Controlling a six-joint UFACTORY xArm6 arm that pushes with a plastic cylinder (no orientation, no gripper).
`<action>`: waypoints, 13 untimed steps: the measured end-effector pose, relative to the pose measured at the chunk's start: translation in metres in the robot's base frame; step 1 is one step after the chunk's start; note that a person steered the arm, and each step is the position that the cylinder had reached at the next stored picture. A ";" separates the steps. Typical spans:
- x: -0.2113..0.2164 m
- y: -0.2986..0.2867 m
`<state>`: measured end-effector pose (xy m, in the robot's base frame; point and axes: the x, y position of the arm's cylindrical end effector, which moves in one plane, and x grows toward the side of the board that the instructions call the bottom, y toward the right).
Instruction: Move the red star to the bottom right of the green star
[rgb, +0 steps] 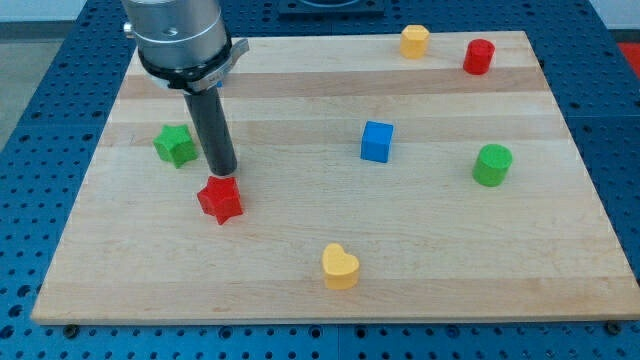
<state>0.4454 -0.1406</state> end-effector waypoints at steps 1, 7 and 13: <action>0.007 -0.028; 0.082 -0.002; 0.013 -0.004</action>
<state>0.4588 -0.1445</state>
